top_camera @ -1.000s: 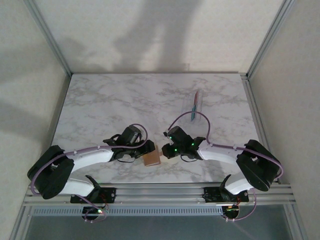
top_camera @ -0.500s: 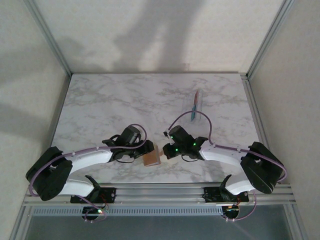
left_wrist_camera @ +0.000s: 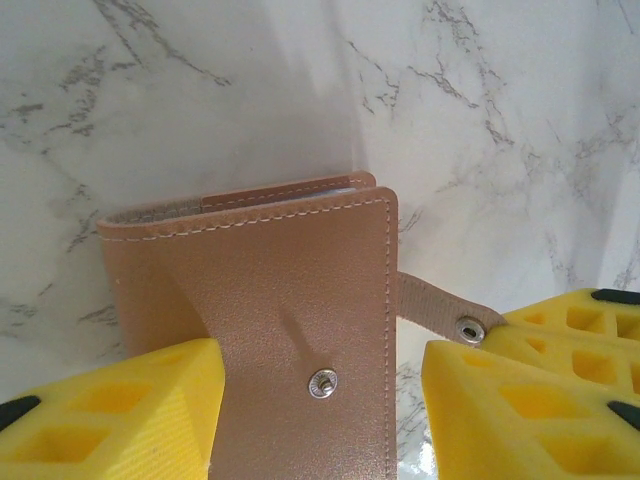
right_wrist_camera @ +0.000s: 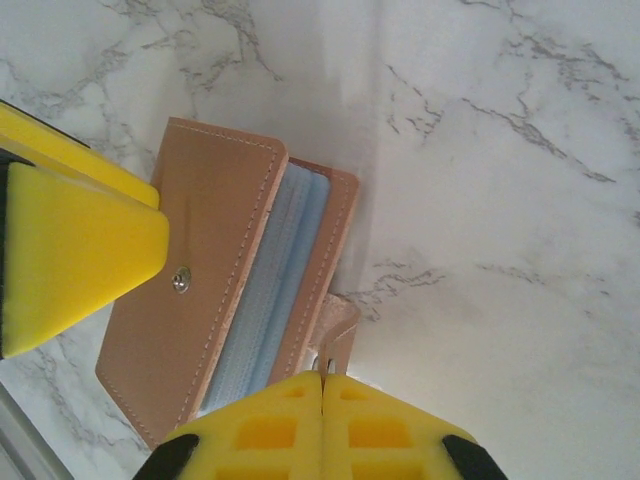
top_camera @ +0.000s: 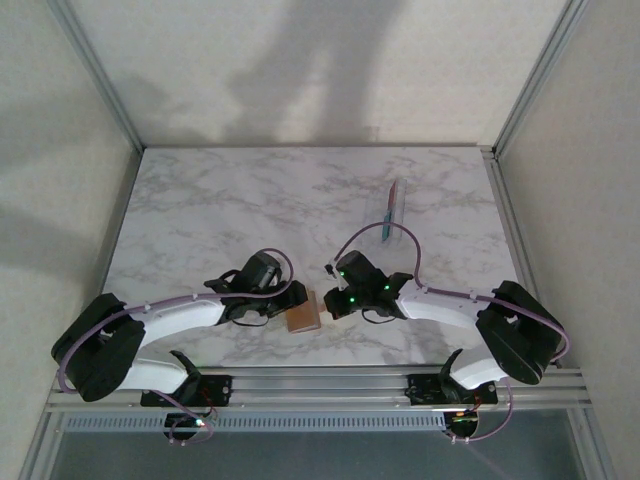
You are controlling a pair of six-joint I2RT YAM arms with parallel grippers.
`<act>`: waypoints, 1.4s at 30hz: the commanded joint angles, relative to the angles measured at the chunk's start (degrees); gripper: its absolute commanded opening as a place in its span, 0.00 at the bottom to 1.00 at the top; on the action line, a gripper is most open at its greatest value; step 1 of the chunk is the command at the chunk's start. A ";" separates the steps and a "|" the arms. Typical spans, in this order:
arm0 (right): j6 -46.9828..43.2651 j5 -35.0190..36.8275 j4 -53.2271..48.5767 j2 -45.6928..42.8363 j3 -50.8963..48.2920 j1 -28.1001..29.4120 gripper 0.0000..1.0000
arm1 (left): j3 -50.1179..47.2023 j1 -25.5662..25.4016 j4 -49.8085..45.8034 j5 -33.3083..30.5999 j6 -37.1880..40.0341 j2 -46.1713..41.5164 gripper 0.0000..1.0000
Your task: Put the credit cards into the card holder
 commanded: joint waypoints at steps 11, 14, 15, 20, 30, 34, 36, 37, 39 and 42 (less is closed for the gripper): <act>-0.65 -4.62 0.22 0.78 3.45 -0.41 0.00 | -2.66 5.31 -12.73 -2.33 2.60 -15.22 0.52; -0.63 -5.36 0.56 0.95 3.79 -0.36 0.00 | -6.26 5.31 -8.74 -0.02 1.52 -14.68 0.46; -0.80 -5.67 0.58 1.12 3.97 -0.42 0.00 | -7.47 5.31 -6.35 1.09 0.99 -14.04 0.43; -0.30 -6.68 0.90 1.57 4.51 -0.36 0.00 | -8.77 4.79 1.01 4.38 1.13 -9.55 0.42; -0.70 -7.62 0.40 2.80 4.87 -0.40 0.00 | -5.30 2.00 5.07 4.58 2.24 0.96 0.44; 0.04 -7.80 0.93 3.30 4.57 -0.35 0.00 | -4.11 1.08 3.57 2.85 2.31 3.40 0.44; -0.31 -7.77 0.71 4.29 4.81 -0.37 0.00 | -4.35 0.99 3.69 2.52 2.26 4.21 0.42; -0.34 -7.83 0.58 4.97 5.07 -0.36 0.00 | -4.24 1.00 3.45 2.38 2.42 4.72 0.40; -0.01 -8.81 0.77 6.40 5.73 -0.35 0.00 | -3.89 0.92 3.07 2.53 2.56 5.38 0.36; 0.31 -10.00 1.47 8.16 6.56 -0.37 0.00 | -4.19 0.79 3.64 2.54 2.35 5.08 0.36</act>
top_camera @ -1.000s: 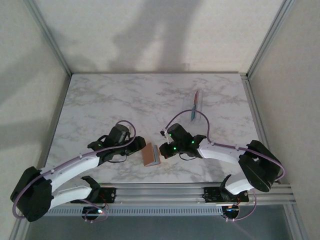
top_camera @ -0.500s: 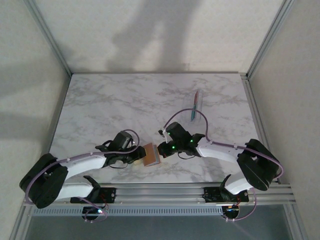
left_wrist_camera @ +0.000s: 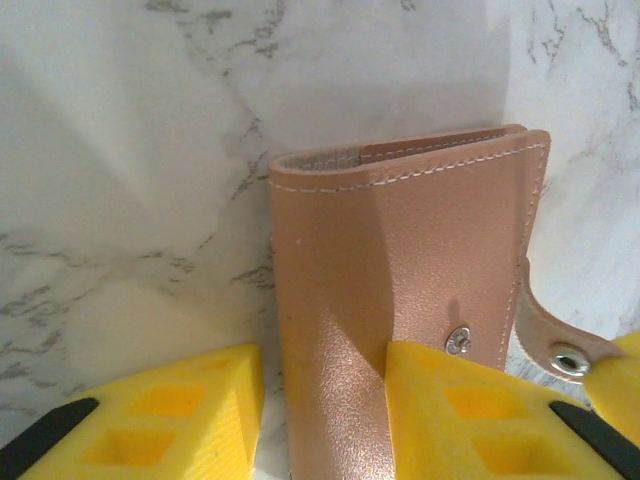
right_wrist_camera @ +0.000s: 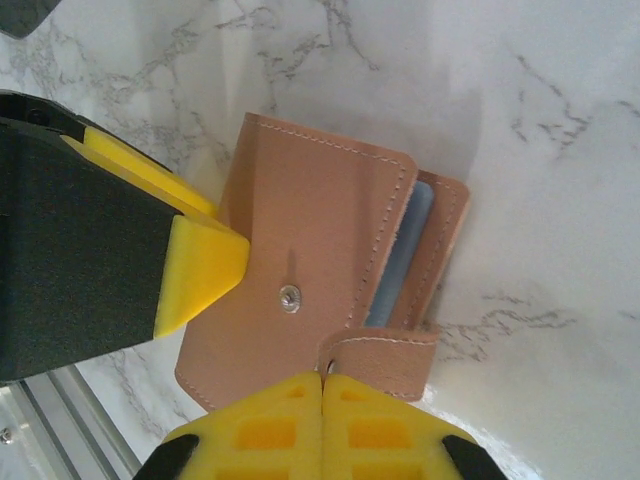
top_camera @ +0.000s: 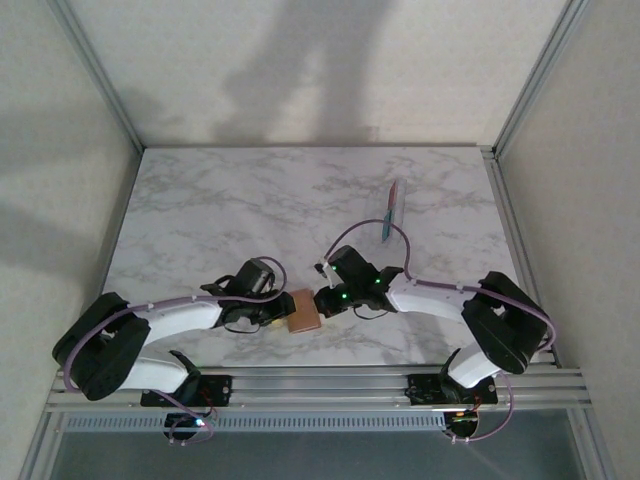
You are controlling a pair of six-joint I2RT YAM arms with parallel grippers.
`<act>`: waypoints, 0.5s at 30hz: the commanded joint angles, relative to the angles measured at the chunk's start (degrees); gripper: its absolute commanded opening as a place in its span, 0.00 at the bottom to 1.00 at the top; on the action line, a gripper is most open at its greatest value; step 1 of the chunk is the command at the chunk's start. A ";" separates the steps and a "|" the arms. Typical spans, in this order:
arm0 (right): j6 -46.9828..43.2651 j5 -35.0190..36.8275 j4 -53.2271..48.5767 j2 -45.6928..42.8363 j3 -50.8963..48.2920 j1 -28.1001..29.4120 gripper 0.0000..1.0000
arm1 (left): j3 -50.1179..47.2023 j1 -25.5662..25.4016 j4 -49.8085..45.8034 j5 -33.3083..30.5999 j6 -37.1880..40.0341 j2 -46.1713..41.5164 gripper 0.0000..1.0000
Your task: Put the credit cards into the card holder
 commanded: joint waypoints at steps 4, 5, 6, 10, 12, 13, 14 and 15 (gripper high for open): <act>0.11 -2.27 0.79 3.12 3.29 -0.25 0.00 | 0.51 -1.81 3.52 -0.70 0.76 2.69 0.36; 0.17 -2.45 1.00 3.25 3.44 -0.25 0.00 | 0.47 -1.86 3.71 -0.69 0.60 2.34 0.36; 0.16 -2.62 1.16 3.55 3.58 -0.25 0.00 | 0.32 -1.86 3.97 -0.72 0.49 2.16 0.36; 0.05 -3.33 1.12 4.98 4.14 -0.30 0.00 | 0.68 -1.85 3.97 -0.39 0.67 2.85 0.35; 0.16 -3.82 1.68 5.72 4.15 -0.24 0.00 | 0.46 -1.86 4.61 -0.14 0.39 2.84 0.35; 0.15 -3.97 1.83 6.15 4.24 -0.26 0.00 | 0.12 -1.86 5.19 -0.08 0.08 2.67 0.34; 0.07 -4.24 2.02 6.65 4.38 -0.27 0.00 | -0.01 -1.86 5.61 -0.07 0.00 2.58 0.34; 0.11 -4.38 2.08 7.06 4.37 -0.30 0.00 | 0.04 -1.86 5.67 -0.02 -0.04 2.71 0.34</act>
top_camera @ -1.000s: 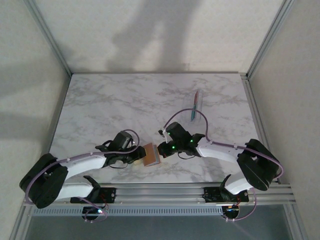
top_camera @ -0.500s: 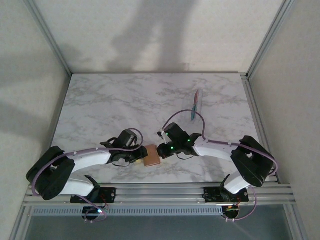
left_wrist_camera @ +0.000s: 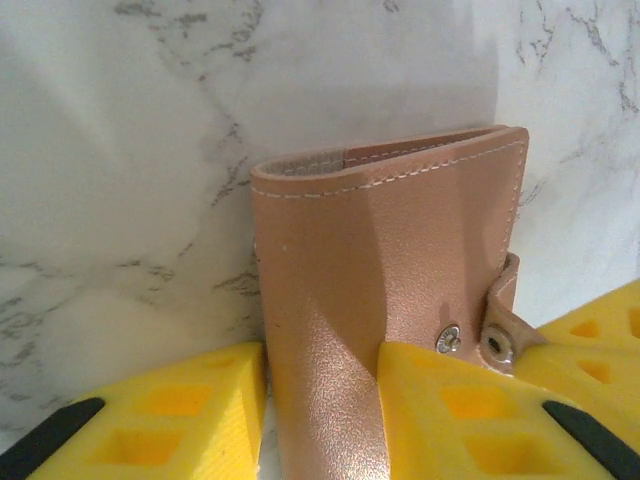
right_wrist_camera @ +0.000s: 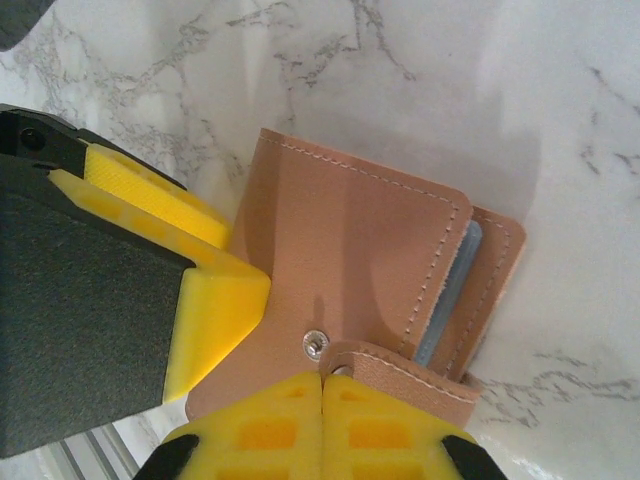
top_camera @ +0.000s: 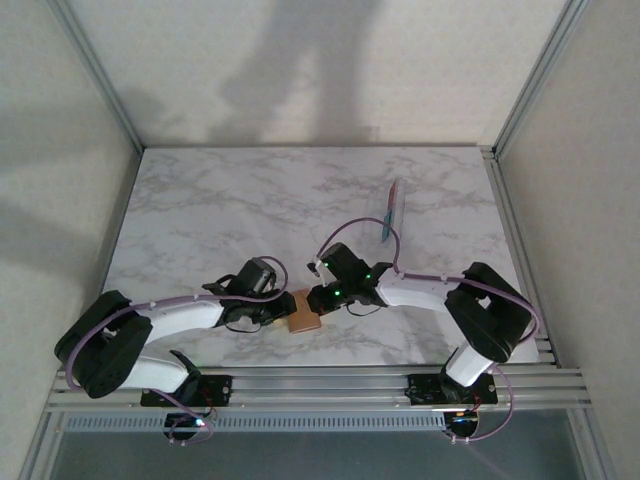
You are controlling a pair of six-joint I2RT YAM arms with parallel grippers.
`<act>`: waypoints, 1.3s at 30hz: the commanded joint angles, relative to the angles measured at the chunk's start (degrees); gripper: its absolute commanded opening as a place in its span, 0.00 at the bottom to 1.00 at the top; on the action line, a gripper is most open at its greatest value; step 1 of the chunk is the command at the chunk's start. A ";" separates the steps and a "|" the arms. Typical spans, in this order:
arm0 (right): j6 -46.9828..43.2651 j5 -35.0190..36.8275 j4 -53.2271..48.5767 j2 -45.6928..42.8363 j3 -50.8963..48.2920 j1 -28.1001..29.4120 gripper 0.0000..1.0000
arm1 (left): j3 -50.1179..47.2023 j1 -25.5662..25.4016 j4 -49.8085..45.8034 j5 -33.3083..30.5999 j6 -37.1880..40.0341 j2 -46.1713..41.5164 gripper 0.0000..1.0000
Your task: Put the credit cards into the card holder
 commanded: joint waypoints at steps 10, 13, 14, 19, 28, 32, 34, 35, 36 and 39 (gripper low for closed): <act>0.00 -3.54 1.17 3.49 1.65 -0.25 0.00 | -0.57 -1.53 5.11 0.03 -0.56 2.01 0.29; -0.59 -3.90 0.80 3.84 1.90 -0.29 0.00 | -0.58 -1.53 5.01 -0.13 -0.49 2.00 0.29; -0.80 -3.78 0.56 4.02 2.06 -0.25 0.00 | -0.46 -1.53 4.63 -0.21 -0.36 2.20 0.29; -1.16 -3.85 -0.98 5.48 3.20 -0.28 0.00 | -0.70 -1.57 4.26 -0.66 -0.34 1.36 0.29; -1.49 -0.91 -17.54 8.65 9.76 -0.70 0.00 | -0.51 -1.45 2.72 -1.29 0.36 1.18 0.29; -3.09 -1.24 -24.97 13.00 13.38 -1.28 0.00 | -0.33 -1.45 2.87 -1.36 0.62 1.16 0.29; -2.94 -1.91 -24.44 15.20 12.63 -2.02 0.00 | -0.22 -1.44 2.68 -1.31 0.79 1.36 0.29; -2.58 -2.51 -23.85 15.91 12.17 -2.52 0.00 | -0.28 -1.35 2.73 -1.45 0.84 1.20 0.29; -2.10 -2.90 -22.90 16.83 11.49 -2.92 0.00 | -0.53 -1.35 2.91 -1.42 0.74 0.95 0.29; -1.32 -4.38 -20.16 18.62 10.13 -3.58 0.00 | -1.14 -1.22 3.11 -1.52 0.43 0.03 0.29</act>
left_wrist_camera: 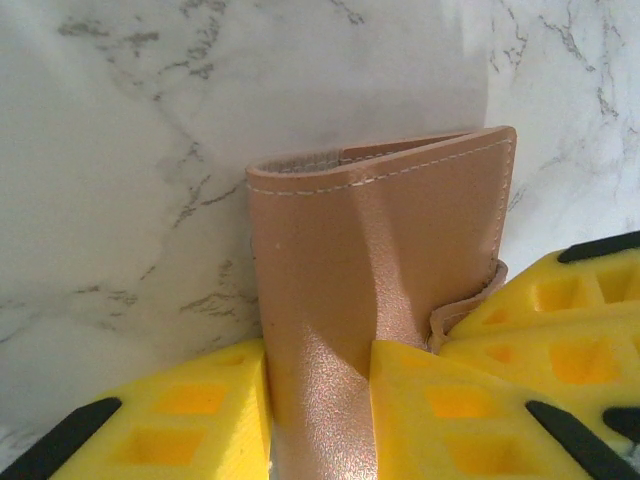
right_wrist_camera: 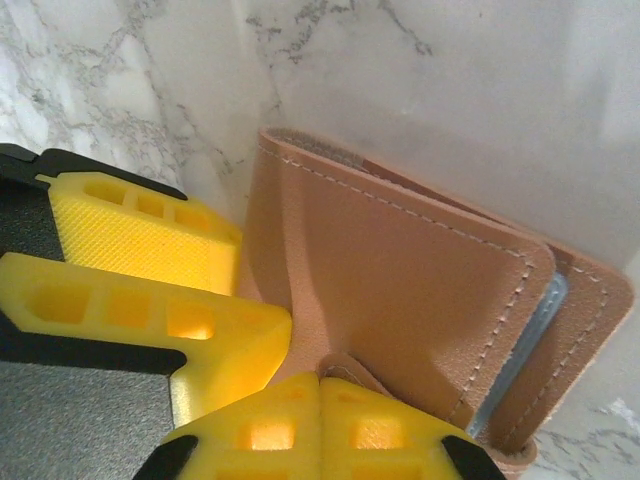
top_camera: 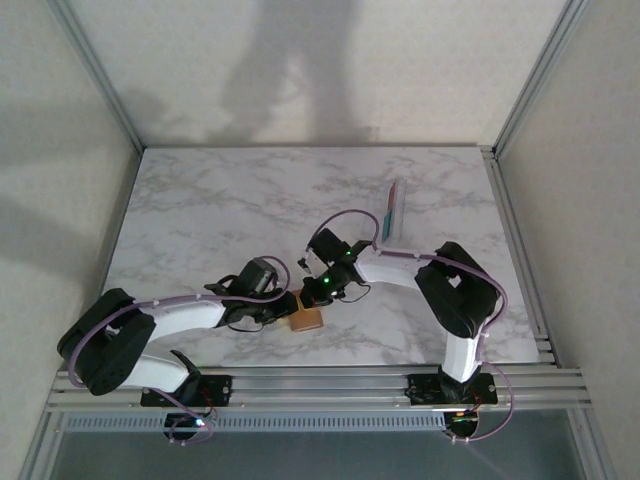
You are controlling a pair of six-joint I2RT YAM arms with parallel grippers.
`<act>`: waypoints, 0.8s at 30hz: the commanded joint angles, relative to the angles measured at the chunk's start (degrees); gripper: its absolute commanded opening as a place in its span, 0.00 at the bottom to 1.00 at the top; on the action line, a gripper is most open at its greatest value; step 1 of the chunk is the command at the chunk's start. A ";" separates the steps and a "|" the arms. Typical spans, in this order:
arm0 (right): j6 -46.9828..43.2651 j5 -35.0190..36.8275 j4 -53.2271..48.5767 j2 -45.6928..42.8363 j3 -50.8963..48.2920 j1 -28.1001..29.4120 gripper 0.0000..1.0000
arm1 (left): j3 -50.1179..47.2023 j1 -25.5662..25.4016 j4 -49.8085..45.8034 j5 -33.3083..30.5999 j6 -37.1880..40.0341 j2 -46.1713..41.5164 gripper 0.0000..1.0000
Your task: Put the credit cards into the card holder
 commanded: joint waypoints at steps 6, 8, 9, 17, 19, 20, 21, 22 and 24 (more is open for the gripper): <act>1.20 3.26 0.13 -0.23 -4.20 -0.28 0.13 | -1.28 1.23 -1.58 -4.23 -0.42 -6.35 0.29; 1.64 3.91 0.78 -3.86 -3.26 -0.30 0.22 | -0.51 3.02 -4.17 -5.67 -0.42 -9.27 0.30; 2.29 4.64 1.67 -6.13 -2.80 -0.28 0.28 | 0.05 4.00 -5.82 -6.85 -0.20 -11.23 0.32; -1.35 22.62 1.88 -26.75 -0.30 -0.48 0.72 | 9.75 14.71 -24.12 -15.24 4.00 -23.55 0.52; -5.11 30.47 1.92 -33.23 -2.15 -0.89 0.77 | 13.38 16.20 -27.71 -18.47 5.65 -25.15 0.65; -6.41 34.14 1.88 -36.04 -3.06 -1.19 0.78 | 15.13 16.56 -29.32 -20.60 6.16 -25.61 0.70; -7.94 37.94 1.85 -39.30 -4.17 -1.51 0.79 | 17.24 16.85 -30.93 -23.42 6.75 -25.84 0.78; -9.48 41.68 2.26 -42.50 -5.44 -1.86 0.86 | 19.14 16.98 -32.22 -26.07 7.11 -25.91 0.90; -11.08 51.23 3.24 -48.24 -8.51 -2.10 0.99 | 21.91 16.99 -33.21 -29.61 7.93 -25.88 0.99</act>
